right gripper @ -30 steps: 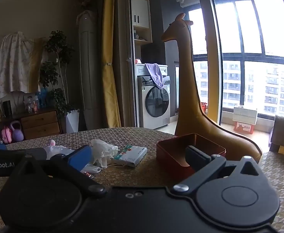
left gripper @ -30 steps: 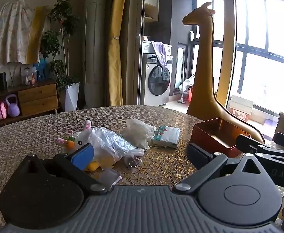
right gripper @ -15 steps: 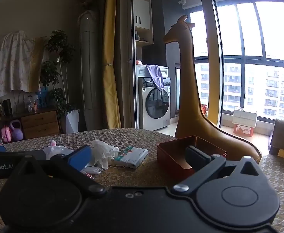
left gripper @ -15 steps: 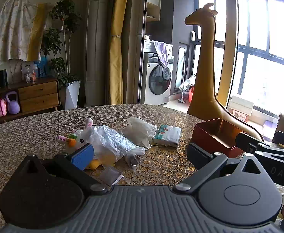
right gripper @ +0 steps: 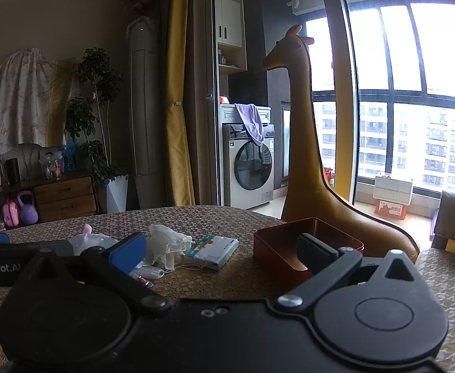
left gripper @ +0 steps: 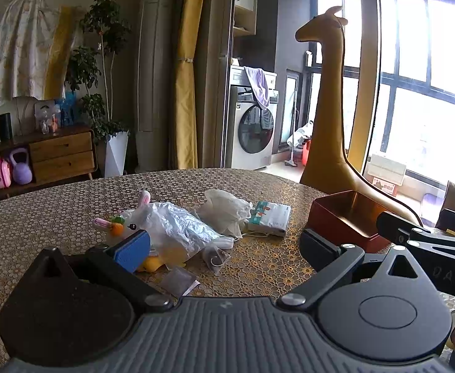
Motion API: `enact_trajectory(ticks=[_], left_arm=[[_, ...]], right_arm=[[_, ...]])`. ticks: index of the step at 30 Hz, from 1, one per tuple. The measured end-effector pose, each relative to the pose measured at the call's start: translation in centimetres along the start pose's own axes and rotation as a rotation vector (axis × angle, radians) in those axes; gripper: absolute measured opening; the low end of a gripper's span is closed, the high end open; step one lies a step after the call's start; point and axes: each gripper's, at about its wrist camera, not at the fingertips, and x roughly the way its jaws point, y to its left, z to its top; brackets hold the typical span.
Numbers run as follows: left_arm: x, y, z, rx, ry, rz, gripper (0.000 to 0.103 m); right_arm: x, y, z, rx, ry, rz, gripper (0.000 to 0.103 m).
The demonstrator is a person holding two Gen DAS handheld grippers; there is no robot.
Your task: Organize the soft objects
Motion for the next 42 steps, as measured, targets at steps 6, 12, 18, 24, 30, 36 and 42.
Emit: enact_trajectory(ticks=[6,12,18,24,30,36,42], left_arm=[[-0.2,0.1,0.0,0.0,-0.008,-0.003,0.103],[-0.4,0.1,-0.1,-0.001,-0.014,-0.009,0.103],[-0.5,0.0,-0.1,0.006,-0.02,-0.006,0.103],[-0.7,0.0,-0.2,0.005,-0.027,-0.007,0.103],[-0.8,0.0,-0.2,0.002,-0.033,-0.011,0.103],[-0.9,0.1,-0.1,-0.004,-0.037,-0.009,0.103],[-1.0,0.2,-0.2,-0.008,-0.041,-0.011,0.103]], right_arm=[[0.0,0.2,0.1,0.001,-0.003,0.0,0.103],[-0.2,0.4,0.2,-0.001,-0.007,-0.004,0.103],[-0.3,0.1,0.0,0.002,-0.015,-0.005,0.103],[-0.5,0.0,0.0,0.01,-0.017,-0.011,0.103],[-0.6,0.0,-0.1,0.012,-0.019,-0.01,0.102],[-0.8,0.0,-0.1,0.012,-0.021,-0.003,0.102],[-1.0,0.0,-0.1,0.006,-0.027,0.004,0.102]])
